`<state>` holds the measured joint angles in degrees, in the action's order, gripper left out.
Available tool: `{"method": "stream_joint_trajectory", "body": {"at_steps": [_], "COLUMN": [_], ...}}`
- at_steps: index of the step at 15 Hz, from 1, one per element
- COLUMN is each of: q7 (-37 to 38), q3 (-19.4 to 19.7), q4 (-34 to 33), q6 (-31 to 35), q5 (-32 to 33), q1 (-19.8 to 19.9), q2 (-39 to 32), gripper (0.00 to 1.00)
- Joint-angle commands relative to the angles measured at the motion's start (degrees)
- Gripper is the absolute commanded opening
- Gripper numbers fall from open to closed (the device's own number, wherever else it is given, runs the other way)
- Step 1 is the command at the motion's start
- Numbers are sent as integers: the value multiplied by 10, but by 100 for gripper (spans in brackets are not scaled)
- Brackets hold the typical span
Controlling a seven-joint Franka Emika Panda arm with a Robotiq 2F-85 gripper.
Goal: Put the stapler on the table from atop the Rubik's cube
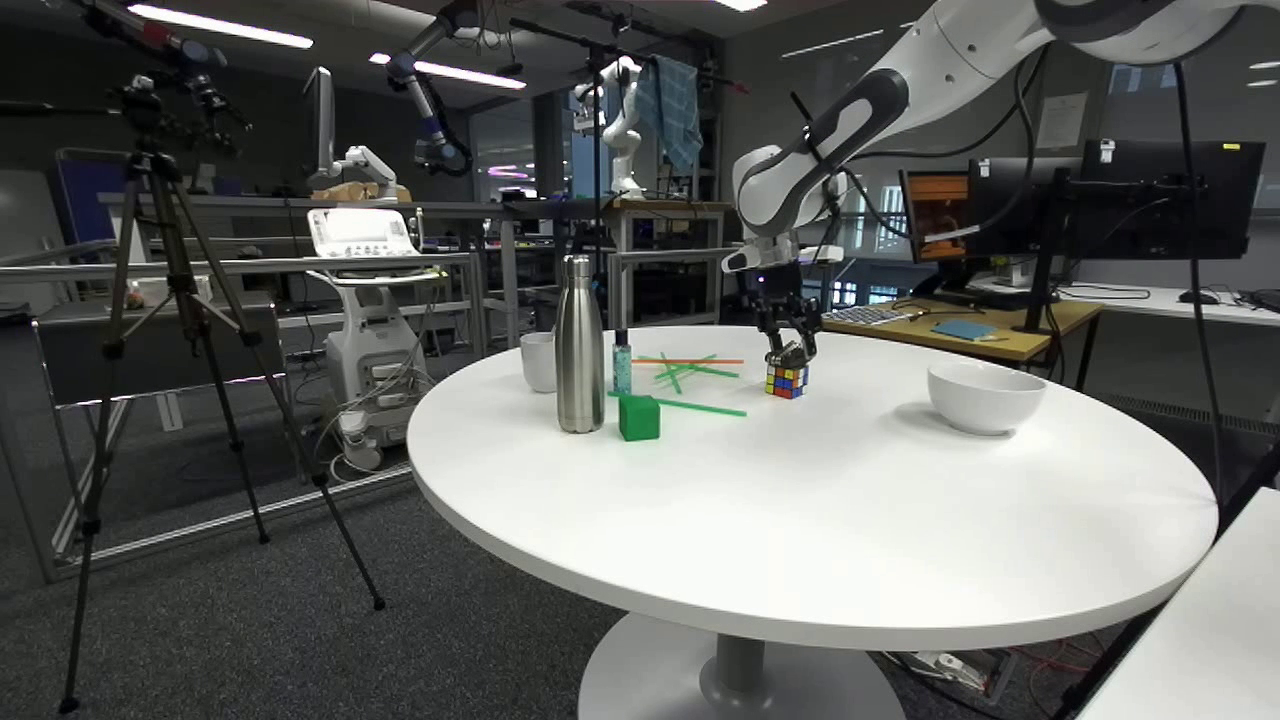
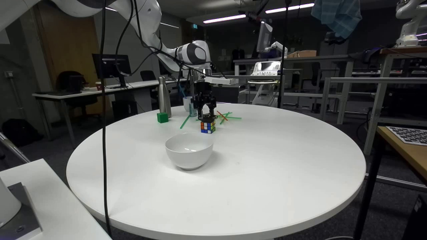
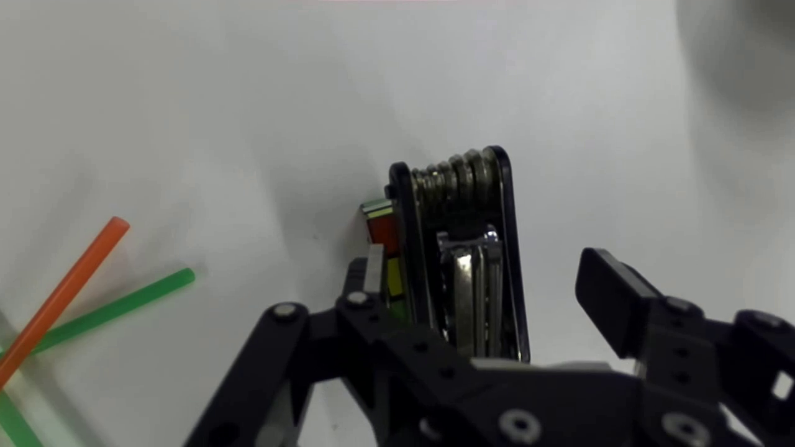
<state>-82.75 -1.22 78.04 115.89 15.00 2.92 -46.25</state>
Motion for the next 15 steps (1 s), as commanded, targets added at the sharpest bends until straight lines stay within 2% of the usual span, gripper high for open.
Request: {"method": "stream_joint_trajectory", "body": {"at_steps": [1,3,6,15], "q7": [-19,-20,-20,-17], "q3": [-4,-4,-4,-3], "q4": [-34,-34,-34,-27], "q6": [-27,-27,-27,-24], "q5": [-2,-2,-2,-2], "q1": [6,6,6,7], "q2": [-15,-14,-14,-4], "gripper": [52,35,22,20]}}
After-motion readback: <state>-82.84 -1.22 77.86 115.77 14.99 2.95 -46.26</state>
